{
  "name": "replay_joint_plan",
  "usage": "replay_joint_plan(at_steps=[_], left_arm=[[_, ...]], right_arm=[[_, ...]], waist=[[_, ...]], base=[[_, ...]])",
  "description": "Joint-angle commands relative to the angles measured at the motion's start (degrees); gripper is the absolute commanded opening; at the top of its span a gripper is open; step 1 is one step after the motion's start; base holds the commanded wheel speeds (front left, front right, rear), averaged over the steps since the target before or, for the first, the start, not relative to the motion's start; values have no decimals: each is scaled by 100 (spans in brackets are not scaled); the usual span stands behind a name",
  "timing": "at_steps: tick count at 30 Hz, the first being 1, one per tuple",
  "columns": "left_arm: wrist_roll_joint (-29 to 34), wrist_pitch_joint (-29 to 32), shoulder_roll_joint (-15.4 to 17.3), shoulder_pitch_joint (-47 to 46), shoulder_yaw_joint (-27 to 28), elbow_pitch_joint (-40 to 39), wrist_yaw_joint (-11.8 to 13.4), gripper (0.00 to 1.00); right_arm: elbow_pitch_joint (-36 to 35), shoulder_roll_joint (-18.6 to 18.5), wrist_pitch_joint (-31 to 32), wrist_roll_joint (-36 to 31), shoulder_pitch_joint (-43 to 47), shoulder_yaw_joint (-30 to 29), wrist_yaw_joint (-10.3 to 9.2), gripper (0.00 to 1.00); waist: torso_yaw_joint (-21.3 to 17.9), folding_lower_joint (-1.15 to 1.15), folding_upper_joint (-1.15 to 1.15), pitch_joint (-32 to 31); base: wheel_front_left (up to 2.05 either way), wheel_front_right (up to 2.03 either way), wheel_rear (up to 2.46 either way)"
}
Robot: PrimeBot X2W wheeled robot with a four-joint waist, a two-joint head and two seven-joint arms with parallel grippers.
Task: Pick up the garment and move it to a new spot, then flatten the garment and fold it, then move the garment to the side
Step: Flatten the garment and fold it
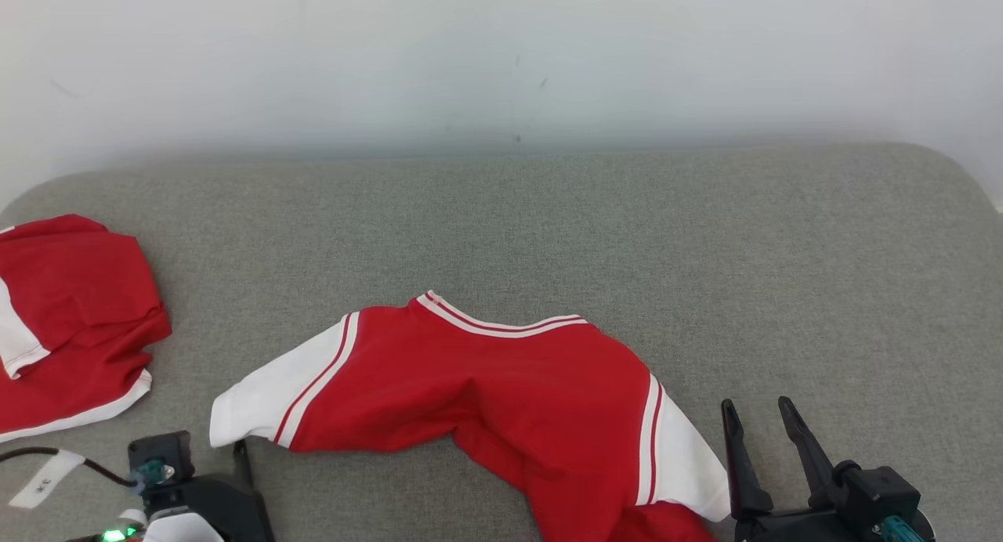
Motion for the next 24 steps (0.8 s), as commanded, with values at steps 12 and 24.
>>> replay_joint_plan(at_steps=[12, 24], left_arm=[[81, 1705, 794, 115, -191, -2471, 507, 100], [166, 3217, -292, -1524, -1448, -1929, -249, 100]], right_arm=[[3, -5, -17, -45, 48, 19, -12, 100], [-47, -7, 6, 33, -244, 198, -12, 100]], waist=[[-257, 0, -1, -33], [-1284, 0, -1, 428]], base=[[0, 0, 0], [0, 0, 0]])
